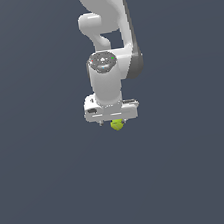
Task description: Pick up the object and move it to a goal position.
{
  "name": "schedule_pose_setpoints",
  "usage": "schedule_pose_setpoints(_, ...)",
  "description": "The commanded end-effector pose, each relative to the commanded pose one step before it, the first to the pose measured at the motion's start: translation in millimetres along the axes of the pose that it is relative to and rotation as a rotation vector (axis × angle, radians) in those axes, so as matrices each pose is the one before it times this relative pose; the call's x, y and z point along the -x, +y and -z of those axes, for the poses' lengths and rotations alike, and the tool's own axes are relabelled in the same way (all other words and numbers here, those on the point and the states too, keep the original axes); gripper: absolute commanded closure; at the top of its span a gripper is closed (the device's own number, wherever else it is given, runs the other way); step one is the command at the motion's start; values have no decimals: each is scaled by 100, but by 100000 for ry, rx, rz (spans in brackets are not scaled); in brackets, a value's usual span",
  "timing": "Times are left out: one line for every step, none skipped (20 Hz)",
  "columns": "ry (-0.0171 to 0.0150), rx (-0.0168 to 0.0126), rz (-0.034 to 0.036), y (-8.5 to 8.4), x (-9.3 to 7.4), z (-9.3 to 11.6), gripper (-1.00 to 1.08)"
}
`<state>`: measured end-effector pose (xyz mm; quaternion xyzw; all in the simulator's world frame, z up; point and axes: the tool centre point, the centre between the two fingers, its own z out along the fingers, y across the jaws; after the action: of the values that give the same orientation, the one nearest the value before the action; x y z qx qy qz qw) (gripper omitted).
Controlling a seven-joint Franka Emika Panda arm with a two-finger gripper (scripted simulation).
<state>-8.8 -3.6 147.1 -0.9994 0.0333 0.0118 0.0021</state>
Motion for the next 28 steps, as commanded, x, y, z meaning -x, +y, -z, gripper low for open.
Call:
schedule_pose_setpoints(0,0,0,1,0,0,-92)
schedule_pose_setpoints(2,-60,-34,-2,2,-3,-92)
schedule_pose_setpoints(5,-188,-111,3,6,-9,-92)
schedule_pose_setpoints(9,-303,-179,1,10,-15,-92)
schedule_pose_setpoints(14,-425,-249,3,14,-21,-92)
schedule_pose_setpoints(20,-538,-311,2,19,-27,-92)
schedule_pose_setpoints(25,-582,-330,4,22,-31,-92)
schedule_pose_setpoints(22,-465,-253,3,20,-27,-92)
schedule_pose_setpoints(19,-342,-174,2,17,-23,-92)
schedule_pose_setpoints(13,-218,-97,1,14,-18,-92)
schedule_pose_setpoints(7,-94,-25,-1,9,-11,-92)
schedule_pose_setpoints(0,0,0,23,0,0,-92)
schedule_pose_setpoints(-10,131,41,-20,-13,16,-92)
schedule_pose_setpoints(-8,26,-63,-8,-20,25,-92)
schedule_pose_setpoints(0,0,0,7,3,-6,-92)
schedule_pose_setpoints(13,11,168,-11,33,-37,-92)
schedule_pose_setpoints(23,39,313,-10,60,-71,-92)
schedule_pose_setpoints(35,72,487,-26,90,-102,-92)
schedule_pose_setpoints(44,100,635,-27,118,-134,-92)
schedule_pose_setpoints(54,129,802,-42,147,-165,-92)
schedule_pose_setpoints(63,152,950,-48,176,-195,-92)
schedule_pose_setpoints(72,171,1096,-59,203,-222,-92)
schedule_pose_setpoints(81,187,1244,-71,232,-250,-92)
schedule_pose_setpoints(89,202,1398,-83,263,-278,-92)
schedule_pose_setpoints(97,218,1553,-98,294,-304,-92)
schedule_pose_setpoints(105,236,1719,-116,327,-330,-92)
schedule_pose_setpoints(113,249,1885,-136,360,-355,-92)
schedule_pose_setpoints(121,259,2053,-157,394,-379,-92)
